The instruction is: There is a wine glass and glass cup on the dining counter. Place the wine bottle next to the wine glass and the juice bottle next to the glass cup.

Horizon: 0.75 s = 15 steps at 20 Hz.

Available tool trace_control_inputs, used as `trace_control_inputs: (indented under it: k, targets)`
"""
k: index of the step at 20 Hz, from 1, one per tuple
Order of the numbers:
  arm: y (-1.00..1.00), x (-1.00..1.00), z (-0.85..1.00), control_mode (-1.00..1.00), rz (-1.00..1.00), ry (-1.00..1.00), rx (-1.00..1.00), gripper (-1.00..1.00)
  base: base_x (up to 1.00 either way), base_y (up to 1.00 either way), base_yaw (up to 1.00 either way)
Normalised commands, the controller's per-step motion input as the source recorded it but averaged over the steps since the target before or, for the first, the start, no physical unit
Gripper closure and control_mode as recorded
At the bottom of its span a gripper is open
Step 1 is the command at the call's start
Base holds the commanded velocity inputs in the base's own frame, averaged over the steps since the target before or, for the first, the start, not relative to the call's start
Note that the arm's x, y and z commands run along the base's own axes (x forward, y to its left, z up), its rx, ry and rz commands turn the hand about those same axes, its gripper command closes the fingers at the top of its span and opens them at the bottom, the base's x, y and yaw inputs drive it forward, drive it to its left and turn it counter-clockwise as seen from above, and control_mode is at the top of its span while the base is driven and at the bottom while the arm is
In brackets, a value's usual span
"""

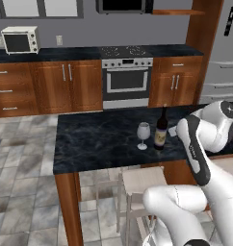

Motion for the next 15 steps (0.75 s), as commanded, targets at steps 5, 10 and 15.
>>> trace_control_inputs:
  k: [5, 10, 15]
  targets:
    - [0.2, -0.37, 0.01, -1.0, -0.17, 0.06, 0.0, -1.0, 0.0, 0.0, 0.0]
    - [0.2, -0.41, 0.06, -1.0, -0.16, 0.01, 0.0, -1.0, 0.0, 0.0, 0.0]
    - [0.18, -0.37, 0.05, -1.0, -0.11, 0.01, 0.0, -1.0, 0.0, 0.0, 0.0]
